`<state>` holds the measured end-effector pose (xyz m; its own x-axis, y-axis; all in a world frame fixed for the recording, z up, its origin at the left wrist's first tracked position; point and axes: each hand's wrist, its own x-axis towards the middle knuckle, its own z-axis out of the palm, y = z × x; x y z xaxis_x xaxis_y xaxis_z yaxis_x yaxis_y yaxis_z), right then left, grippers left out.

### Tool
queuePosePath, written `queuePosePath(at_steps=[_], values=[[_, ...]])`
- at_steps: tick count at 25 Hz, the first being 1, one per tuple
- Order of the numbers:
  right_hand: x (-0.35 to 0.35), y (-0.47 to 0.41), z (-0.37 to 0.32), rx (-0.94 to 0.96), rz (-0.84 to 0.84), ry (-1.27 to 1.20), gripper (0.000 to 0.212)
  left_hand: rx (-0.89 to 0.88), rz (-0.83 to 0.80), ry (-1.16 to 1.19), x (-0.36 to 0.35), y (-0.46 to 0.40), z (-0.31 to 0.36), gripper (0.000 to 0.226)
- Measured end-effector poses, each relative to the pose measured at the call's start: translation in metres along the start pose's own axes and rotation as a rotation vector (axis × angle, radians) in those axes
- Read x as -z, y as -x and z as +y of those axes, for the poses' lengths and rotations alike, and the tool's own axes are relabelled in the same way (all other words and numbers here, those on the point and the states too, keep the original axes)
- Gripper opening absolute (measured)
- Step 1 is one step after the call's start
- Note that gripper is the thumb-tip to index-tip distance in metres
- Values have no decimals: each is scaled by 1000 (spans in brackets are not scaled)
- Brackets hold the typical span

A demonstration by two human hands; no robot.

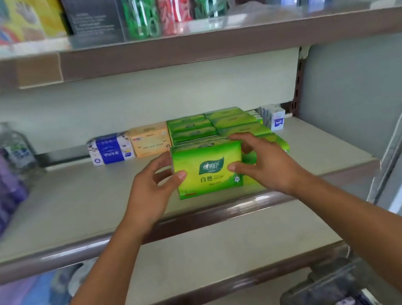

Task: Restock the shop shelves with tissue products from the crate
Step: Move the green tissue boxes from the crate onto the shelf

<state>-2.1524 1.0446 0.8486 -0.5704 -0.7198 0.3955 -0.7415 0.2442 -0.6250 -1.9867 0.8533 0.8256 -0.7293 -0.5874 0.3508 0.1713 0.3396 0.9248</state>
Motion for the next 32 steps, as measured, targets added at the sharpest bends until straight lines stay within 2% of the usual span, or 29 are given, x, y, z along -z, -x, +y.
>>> queuePosePath(at_steps=[7,10,21,32], values=[[-16,-36,4,78,-34,520,59,81,-33,-81,1,-24,-39,48],[-24,-39,9,103,-51,672,51,109,-62,-120,-7,-29,-54,48],[-30,-55,13,157,-47,792,45,120,-88,-352,-6,-52,-62,56],[-32,-58,21,168,-30,813,44,143,-109,-379,-8,-54,-58,63]])
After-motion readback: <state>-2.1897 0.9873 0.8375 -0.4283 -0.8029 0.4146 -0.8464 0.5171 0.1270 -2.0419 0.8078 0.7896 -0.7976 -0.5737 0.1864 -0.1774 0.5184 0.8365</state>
